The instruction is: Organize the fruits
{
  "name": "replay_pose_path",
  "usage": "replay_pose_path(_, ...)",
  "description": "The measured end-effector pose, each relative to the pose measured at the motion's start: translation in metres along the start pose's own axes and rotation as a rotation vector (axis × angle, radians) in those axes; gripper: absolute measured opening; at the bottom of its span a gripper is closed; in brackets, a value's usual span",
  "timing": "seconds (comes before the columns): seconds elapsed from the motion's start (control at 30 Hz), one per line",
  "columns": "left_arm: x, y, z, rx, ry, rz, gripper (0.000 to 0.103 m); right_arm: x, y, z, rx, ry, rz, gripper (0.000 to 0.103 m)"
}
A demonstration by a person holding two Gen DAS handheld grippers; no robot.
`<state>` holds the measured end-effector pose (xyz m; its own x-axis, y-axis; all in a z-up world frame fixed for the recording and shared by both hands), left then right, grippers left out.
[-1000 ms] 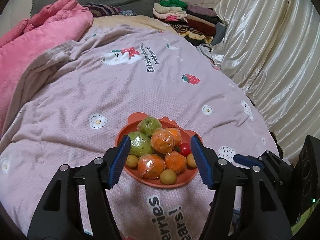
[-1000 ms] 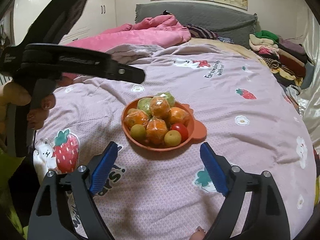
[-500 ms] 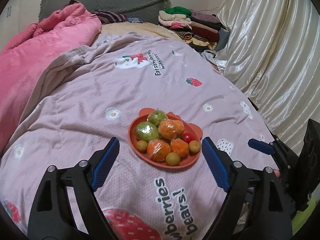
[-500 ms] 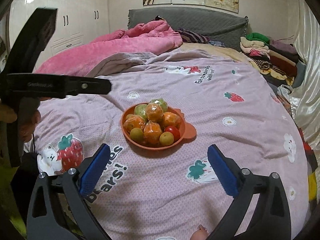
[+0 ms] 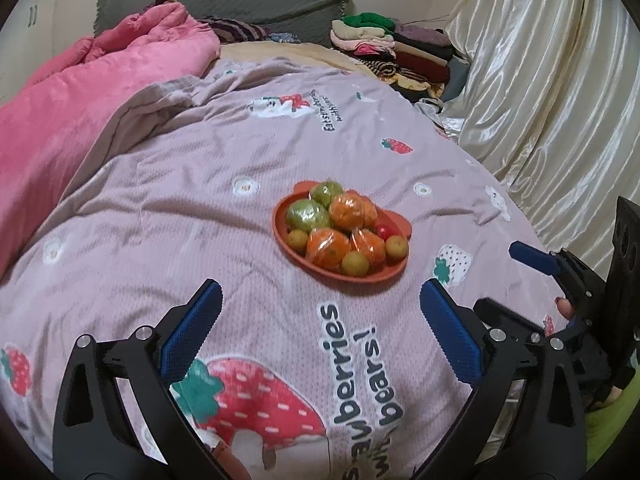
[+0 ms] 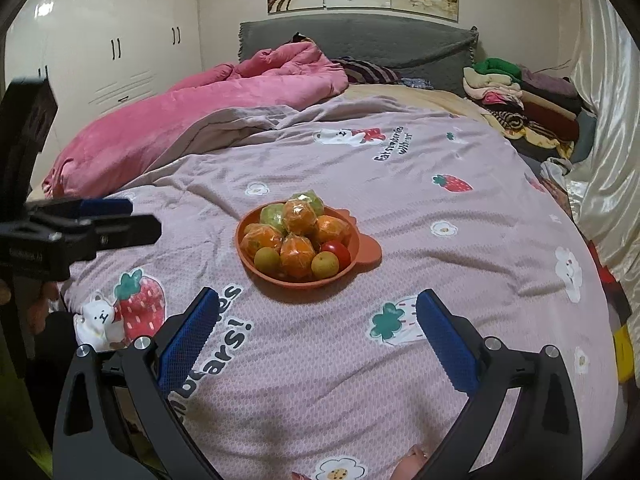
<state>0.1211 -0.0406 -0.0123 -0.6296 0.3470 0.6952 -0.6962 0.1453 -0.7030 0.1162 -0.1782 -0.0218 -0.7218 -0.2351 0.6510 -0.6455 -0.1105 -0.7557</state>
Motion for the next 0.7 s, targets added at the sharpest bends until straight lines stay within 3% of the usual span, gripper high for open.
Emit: replay_pose_path(0.7,-0.008,0.048,0.018,-0.008,-0.028,-0.038,0.093,-0.002,0.039,0.012,-0.064,0.026,-0.042,0.098)
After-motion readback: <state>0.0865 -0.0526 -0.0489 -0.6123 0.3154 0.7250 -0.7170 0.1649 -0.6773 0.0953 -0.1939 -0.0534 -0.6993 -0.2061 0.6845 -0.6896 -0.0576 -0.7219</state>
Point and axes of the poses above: each gripper's, at about its wrist camera, not at the fingertips, and x roughly against the way its jaws point, z to its right, y to its underside, the point moved 8 cm from there along -x, roughly the way its jaws point, and after that the axes turned 6 degrees about -x, right-handed, at the moved point
